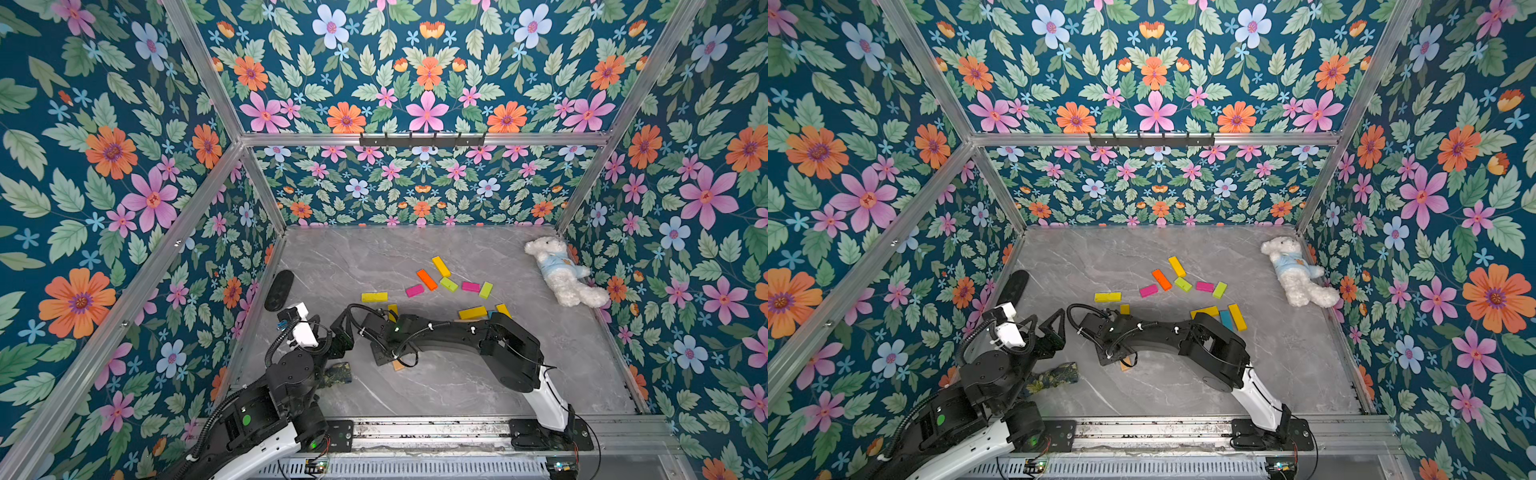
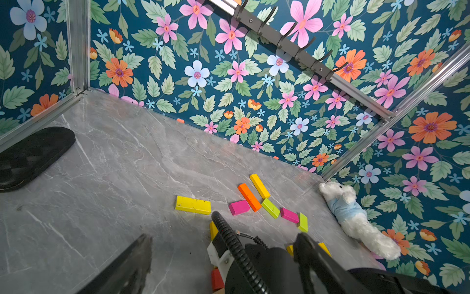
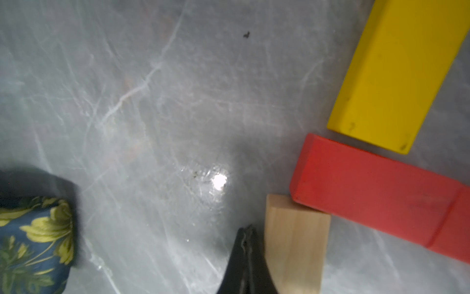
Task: Assemble the letter h with building blocks
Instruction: Assemble the building block at the center of the board.
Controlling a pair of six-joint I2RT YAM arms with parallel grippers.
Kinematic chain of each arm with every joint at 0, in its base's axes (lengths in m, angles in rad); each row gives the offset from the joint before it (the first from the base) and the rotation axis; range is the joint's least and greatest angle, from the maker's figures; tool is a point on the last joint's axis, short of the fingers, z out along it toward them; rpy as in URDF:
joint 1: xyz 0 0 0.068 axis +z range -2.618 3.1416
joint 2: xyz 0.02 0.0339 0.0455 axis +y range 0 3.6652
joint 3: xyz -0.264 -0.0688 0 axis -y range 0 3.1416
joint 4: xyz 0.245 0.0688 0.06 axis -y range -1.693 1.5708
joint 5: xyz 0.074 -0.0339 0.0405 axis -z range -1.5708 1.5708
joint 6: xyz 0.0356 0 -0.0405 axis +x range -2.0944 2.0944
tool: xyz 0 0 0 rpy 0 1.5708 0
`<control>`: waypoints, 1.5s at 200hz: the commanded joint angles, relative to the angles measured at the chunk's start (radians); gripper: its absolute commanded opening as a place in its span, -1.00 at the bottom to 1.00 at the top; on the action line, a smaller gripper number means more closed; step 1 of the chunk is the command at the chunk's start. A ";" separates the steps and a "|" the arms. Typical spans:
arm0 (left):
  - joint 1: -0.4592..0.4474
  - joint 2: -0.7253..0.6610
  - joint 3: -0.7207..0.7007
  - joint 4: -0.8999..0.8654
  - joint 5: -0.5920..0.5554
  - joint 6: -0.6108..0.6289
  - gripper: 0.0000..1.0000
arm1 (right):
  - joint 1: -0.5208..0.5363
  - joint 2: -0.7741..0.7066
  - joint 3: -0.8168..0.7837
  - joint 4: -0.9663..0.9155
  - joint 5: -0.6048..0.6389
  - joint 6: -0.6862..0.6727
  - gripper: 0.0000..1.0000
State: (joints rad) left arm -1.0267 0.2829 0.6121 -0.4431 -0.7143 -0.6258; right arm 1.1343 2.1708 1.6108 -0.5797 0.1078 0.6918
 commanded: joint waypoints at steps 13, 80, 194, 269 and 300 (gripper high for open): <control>0.001 0.001 0.000 -0.004 -0.012 0.001 0.80 | -0.003 0.007 0.009 -0.022 0.023 0.002 -1.00; 0.002 0.003 -0.002 -0.003 -0.011 0.000 0.81 | -0.014 0.027 0.036 -0.025 0.027 -0.005 -1.00; 0.001 0.007 0.006 0.005 -0.002 0.001 0.99 | 0.000 -0.175 -0.070 0.158 0.061 -0.073 0.08; 0.001 0.003 -0.003 0.015 0.001 0.003 0.99 | -0.039 -0.428 -0.454 0.129 0.121 0.083 0.04; 0.001 0.007 0.000 0.017 0.005 0.009 0.99 | -0.025 -0.323 -0.400 0.019 0.158 0.100 -0.07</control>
State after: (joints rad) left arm -1.0267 0.2890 0.6083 -0.4412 -0.7063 -0.6258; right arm 1.0966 1.7874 1.1816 -0.4717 0.2047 0.7532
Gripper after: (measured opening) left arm 0.993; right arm 0.471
